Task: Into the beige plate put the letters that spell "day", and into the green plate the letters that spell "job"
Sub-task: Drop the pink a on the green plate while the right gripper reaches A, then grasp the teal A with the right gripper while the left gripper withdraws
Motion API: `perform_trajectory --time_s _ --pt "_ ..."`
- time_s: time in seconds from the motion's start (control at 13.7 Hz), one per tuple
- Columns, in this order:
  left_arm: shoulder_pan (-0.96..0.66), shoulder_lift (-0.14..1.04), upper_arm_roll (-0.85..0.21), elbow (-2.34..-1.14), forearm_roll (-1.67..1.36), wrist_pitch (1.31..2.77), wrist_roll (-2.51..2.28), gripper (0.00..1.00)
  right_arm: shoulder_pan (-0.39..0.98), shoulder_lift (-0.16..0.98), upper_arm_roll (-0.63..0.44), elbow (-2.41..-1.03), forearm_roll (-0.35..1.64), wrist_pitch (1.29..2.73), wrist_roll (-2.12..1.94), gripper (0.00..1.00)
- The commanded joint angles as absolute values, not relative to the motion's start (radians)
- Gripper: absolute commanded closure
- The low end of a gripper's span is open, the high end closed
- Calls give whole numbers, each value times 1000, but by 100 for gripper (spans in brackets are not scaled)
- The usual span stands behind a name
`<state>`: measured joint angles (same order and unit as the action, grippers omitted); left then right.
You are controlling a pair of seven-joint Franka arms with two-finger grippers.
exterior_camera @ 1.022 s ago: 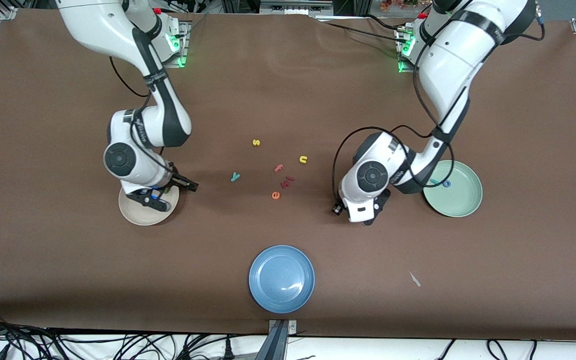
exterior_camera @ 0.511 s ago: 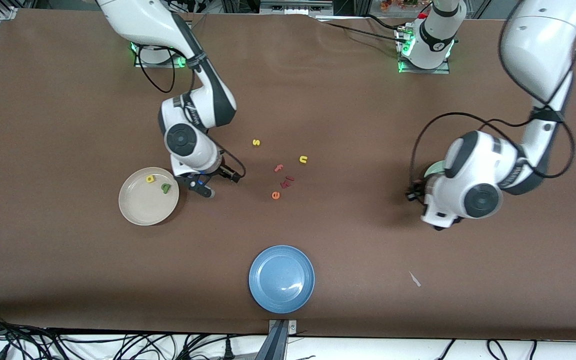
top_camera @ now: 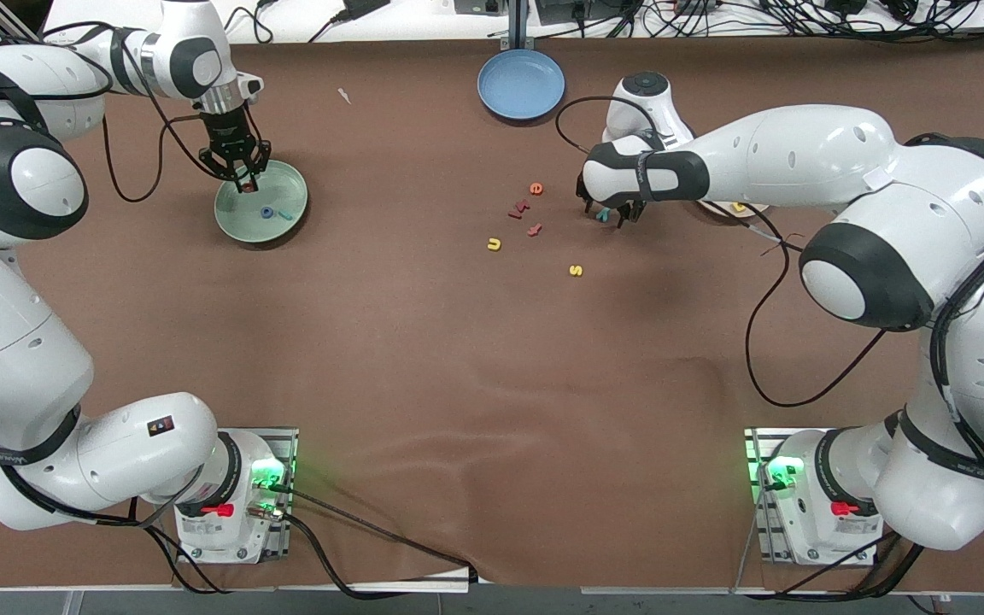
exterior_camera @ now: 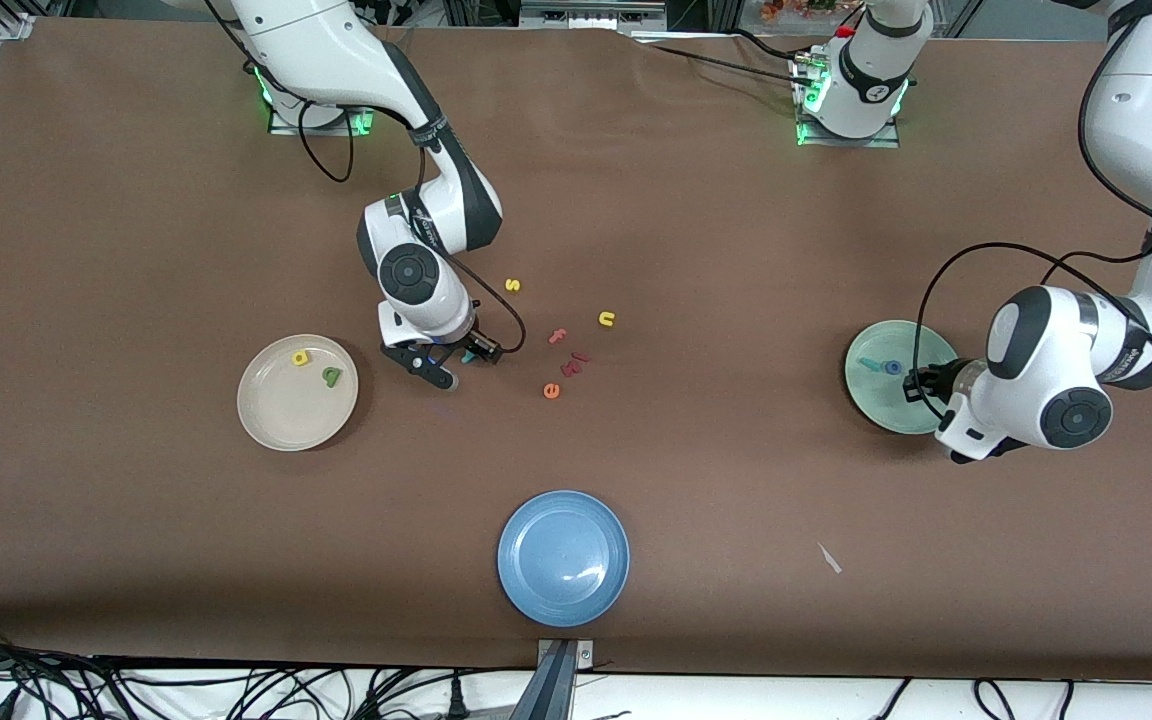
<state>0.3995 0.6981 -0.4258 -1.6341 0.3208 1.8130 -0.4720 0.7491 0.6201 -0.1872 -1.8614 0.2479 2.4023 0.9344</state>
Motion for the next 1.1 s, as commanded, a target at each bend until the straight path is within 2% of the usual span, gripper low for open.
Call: perform_trajectory --time_s 0.0,0.07,0.22,0.29,0.51,0.66,0.88,1.02 --pt "423 696 -440 -1646 357 1830 -449 68 768 643 -195 -1862 264 2450 942 36" --pt "434 698 -440 -1646 359 1830 -437 55 769 643 -195 -1862 264 2448 943 44" --pt "437 689 -440 -1635 357 1824 -396 0 770 644 -195 -1862 264 2451 943 53" --pt "436 675 -445 -1626 357 1816 -393 0 770 644 -195 -1862 264 2451 943 54" --pt "426 569 -495 -1620 345 1813 -385 0 770 643 -195 -1862 264 2451 943 71" --pt "428 510 -528 -1592 339 1781 -382 0 769 640 -196 -1861 264 2450 940 77" --pt "430 489 -600 -1444 339 1624 -380 0 769 611 -202 -1849 249 2430 919 79" --pt "431 489 -633 -1352 341 1543 -321 1 767 589 -250 -1818 238 2346 866 79"
